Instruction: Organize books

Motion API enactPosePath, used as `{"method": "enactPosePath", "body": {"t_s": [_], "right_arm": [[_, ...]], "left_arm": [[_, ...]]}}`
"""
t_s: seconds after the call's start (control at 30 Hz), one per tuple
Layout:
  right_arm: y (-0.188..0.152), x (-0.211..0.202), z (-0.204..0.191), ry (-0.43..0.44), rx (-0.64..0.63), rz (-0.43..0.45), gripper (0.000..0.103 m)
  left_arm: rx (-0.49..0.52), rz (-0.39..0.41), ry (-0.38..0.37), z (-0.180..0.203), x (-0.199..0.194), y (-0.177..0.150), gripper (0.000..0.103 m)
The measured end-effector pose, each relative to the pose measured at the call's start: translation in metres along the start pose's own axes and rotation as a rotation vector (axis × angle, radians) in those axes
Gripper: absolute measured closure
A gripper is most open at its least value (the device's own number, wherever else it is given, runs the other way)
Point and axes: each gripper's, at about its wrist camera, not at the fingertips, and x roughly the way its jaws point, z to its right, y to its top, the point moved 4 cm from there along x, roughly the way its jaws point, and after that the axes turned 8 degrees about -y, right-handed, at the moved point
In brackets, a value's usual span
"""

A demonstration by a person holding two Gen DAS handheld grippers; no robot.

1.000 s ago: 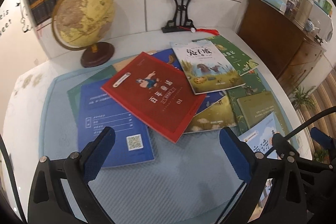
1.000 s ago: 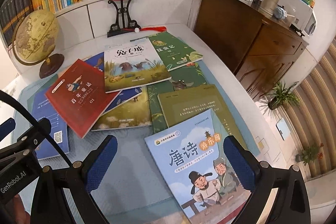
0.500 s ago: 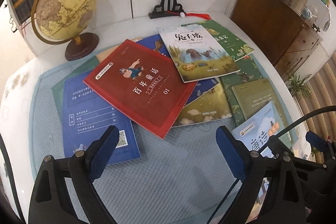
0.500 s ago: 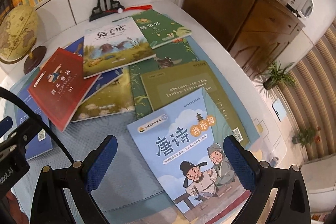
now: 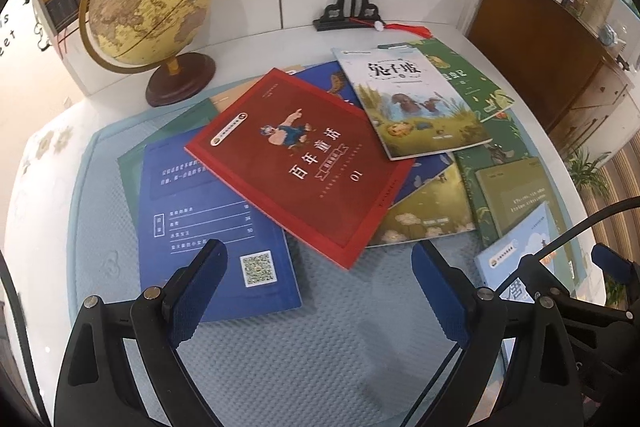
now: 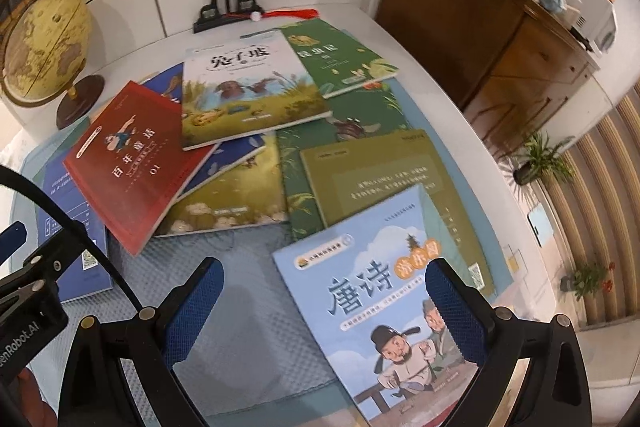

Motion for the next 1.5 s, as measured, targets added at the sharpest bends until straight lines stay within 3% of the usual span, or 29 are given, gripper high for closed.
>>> {"method": "enactPosePath", "body": {"t_s": [0.73, 1.5], "right_arm": [[0.011, 0.011, -0.02, -0.001, -0.074, 0.007, 0.003], [0.005, 0.009, -0.011, 0.012, -0.045, -0.007, 0.002]], "left_arm": [[-0.019, -0.007, 0.001, -0.007, 0.01, 0.003, 0.011], [-0.009, -0.032, 0.028, -0.003, 0.013, -0.005, 0.01]]}}
